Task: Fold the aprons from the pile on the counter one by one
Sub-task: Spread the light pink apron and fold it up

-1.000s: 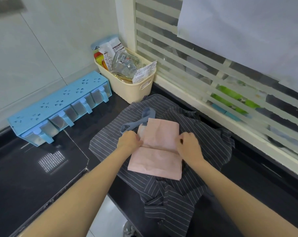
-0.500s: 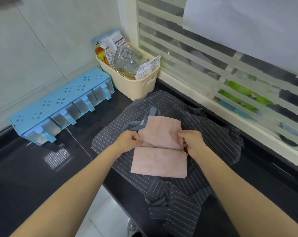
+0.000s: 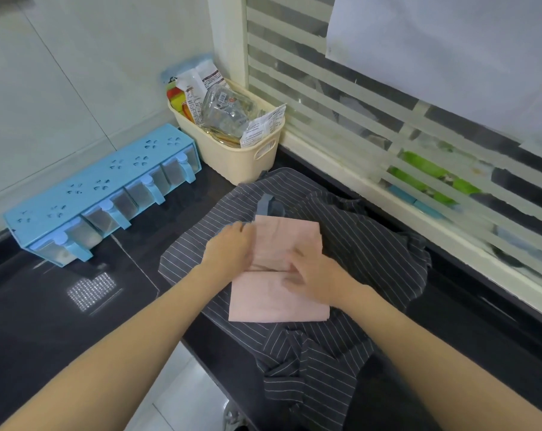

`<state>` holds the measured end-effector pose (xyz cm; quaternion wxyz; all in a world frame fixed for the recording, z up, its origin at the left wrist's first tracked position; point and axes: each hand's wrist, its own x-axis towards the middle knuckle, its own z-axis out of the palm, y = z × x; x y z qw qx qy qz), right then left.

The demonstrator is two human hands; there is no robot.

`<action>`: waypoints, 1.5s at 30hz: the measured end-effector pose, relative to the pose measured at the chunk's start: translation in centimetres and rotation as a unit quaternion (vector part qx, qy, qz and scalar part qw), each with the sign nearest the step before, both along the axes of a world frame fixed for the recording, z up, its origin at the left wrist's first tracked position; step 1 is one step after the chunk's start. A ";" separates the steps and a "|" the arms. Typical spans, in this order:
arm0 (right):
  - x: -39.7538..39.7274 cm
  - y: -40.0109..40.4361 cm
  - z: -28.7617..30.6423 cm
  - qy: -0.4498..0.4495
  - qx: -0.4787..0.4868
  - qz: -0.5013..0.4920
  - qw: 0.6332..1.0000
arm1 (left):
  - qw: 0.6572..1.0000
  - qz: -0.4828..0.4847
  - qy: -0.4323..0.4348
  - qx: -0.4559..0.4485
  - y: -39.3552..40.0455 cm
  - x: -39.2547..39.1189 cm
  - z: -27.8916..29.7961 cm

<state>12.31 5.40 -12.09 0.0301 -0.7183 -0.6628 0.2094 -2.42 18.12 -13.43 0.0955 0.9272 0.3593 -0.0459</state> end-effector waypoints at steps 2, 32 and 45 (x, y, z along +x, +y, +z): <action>-1.0 -0.8 -0.2 -0.058 -0.082 0.096 0.990 | 0.982 -0.174 -0.072 -0.007 -0.1 0.3 -0.8; 2.5 3.2 -0.9 -0.043 0.003 -0.101 0.994 | 0.886 0.179 -0.113 -0.412 2.7 -0.7 -1.6; 2.6 4.2 -0.7 0.142 -0.113 -0.005 0.983 | 0.866 0.107 -0.171 -0.457 2.1 -0.6 -0.8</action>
